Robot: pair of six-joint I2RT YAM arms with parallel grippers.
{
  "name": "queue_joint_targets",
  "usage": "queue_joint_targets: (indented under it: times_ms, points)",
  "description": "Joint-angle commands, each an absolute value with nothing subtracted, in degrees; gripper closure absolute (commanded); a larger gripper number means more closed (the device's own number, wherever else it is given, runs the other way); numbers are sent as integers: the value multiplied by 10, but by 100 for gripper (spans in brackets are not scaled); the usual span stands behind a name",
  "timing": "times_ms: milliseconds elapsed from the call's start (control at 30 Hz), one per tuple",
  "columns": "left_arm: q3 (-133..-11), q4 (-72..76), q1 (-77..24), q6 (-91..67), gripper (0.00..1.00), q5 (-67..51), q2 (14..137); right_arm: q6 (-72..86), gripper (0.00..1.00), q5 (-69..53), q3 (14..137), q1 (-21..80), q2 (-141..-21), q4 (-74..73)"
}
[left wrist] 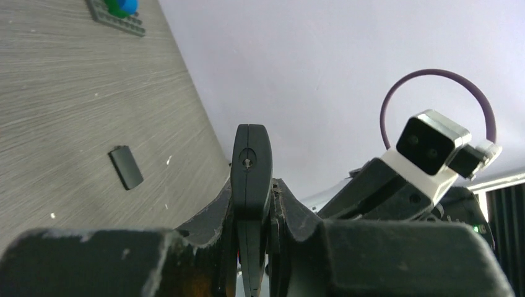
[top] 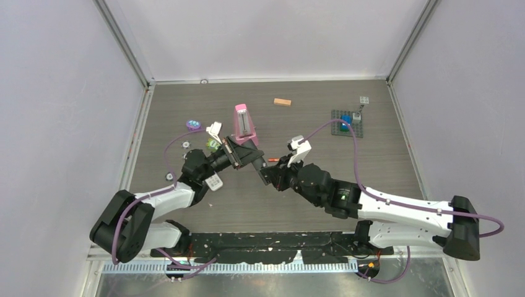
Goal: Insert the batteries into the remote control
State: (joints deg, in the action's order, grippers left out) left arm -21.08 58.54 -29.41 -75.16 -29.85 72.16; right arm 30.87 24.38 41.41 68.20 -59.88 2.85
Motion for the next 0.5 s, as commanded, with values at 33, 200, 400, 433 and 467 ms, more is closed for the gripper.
queue_joint_targets:
  times_ms: [33, 200, 400, 433, 467]
  points:
    - [-221, 703, -294, -793, 100, -328, 736, 265, 94, 282, 451, 680, -560, -10]
    - [-222, 714, -294, -806, 100, -326, 739, 238, 94, 260, 470, 682, -578, -39]
    - [-226, 713, -294, -813, 100, -321, 738, 206, 92, 244, 494, 702, -600, -63]
    - [-227, 712, -294, -814, 100, -321, 739, 205, 92, 242, 497, 706, -604, -65]
    - [-227, 711, -294, -815, 100, -320, 739, 202, 92, 240, 498, 707, -606, -65]
